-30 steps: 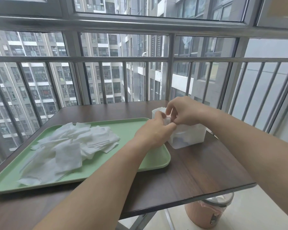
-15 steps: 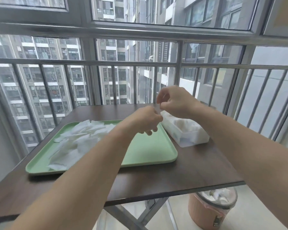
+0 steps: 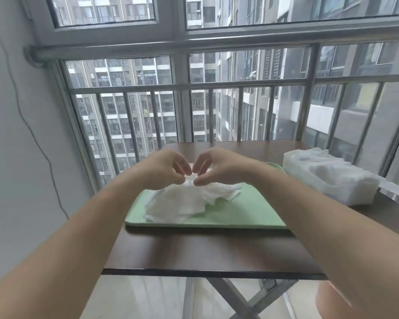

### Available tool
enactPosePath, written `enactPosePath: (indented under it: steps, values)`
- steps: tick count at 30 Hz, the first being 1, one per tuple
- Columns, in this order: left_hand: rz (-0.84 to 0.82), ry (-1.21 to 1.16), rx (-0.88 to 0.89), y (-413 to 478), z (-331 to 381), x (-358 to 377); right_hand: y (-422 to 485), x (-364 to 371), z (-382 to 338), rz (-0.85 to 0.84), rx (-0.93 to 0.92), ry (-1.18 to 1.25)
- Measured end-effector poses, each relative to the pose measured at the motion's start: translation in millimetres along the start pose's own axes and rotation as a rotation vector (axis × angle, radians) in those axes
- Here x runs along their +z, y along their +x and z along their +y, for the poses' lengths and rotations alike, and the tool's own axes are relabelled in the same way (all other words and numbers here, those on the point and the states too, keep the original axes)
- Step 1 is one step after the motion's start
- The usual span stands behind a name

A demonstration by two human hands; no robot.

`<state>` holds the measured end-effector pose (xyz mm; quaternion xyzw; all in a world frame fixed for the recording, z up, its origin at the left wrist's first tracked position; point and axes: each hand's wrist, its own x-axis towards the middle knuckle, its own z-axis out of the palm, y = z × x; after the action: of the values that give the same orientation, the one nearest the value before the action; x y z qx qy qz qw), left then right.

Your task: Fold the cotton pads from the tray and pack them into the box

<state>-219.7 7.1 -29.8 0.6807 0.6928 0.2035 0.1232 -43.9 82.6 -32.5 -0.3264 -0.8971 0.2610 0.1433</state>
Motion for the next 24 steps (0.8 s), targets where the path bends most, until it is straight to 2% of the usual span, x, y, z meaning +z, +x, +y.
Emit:
enactPosePath:
  steps: [4,9,11,13,16,18,21,24]
  values:
    - [0.084,-0.03,0.005,0,-15,1,9,13,3,-0.04,0.019,-0.074]
    - [0.214,-0.107,0.007,14,-10,3,10,0,12,-0.127,-0.032,-0.015]
    - [0.185,-0.111,0.017,24,-5,5,6,-19,21,-0.118,-0.025,0.06]
    - [0.086,-0.093,0.044,34,3,8,2,-36,36,-0.02,0.016,0.187]
    - [-0.112,0.022,0.088,52,20,16,-3,-44,61,0.222,0.054,0.444]
    - [-0.212,0.08,0.098,62,33,23,-5,-39,71,0.38,0.059,0.511]
    - [-0.265,0.182,0.076,75,45,35,-7,-30,80,0.563,0.107,0.346]
    - [-0.266,0.296,0.033,82,44,45,-6,-28,87,0.613,0.121,0.125]
